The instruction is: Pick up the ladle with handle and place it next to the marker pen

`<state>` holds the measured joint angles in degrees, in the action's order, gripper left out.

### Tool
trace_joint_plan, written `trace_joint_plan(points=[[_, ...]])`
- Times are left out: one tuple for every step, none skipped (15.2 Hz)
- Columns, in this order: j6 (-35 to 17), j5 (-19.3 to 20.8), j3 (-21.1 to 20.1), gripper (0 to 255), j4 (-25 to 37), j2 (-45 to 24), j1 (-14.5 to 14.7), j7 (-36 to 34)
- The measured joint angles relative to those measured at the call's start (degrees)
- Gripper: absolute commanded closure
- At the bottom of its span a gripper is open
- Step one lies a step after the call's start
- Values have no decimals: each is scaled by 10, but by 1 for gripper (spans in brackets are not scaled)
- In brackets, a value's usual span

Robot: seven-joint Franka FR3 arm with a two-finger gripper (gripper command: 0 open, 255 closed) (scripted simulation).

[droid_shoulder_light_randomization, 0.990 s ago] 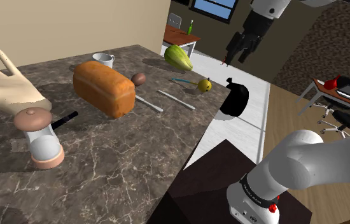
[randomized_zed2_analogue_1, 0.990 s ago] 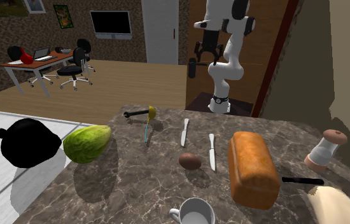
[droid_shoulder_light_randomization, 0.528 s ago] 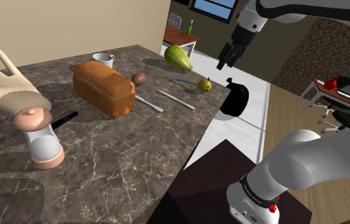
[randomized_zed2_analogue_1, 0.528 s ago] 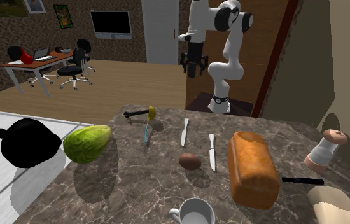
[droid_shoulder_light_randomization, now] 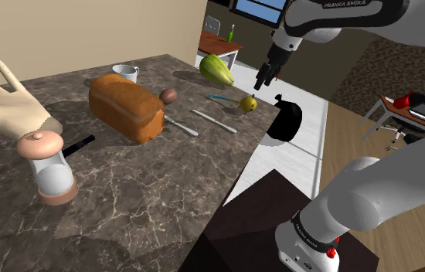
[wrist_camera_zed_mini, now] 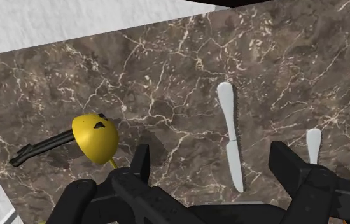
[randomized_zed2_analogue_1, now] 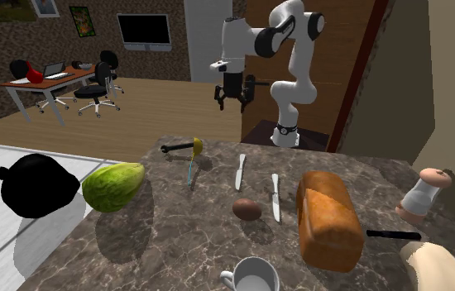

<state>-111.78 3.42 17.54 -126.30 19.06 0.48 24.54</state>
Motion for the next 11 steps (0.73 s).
trace_joint_plan(points=[[-11, -6, 9, 0, 8, -21, 2, 19], [-23, -15, 19, 0, 25, -51, 4, 41], [-27, -22, 27, 0, 37, -72, 5, 60], [-36, -30, 34, 0, 47, -93, 5, 80], [-43, -39, 41, 0, 57, -114, 5, 100], [-51, -49, 46, 0, 69, -136, 5, 119], [-55, -60, 51, 0, 86, -161, 4, 139], [-60, -71, 53, 0, 98, -182, 4, 156], [-66, -84, 58, 0, 113, -208, -1, 179], [-67, -96, 59, 0, 133, -234, -3, 197], [-68, -108, 59, 0, 152, -259, -6, 214]])
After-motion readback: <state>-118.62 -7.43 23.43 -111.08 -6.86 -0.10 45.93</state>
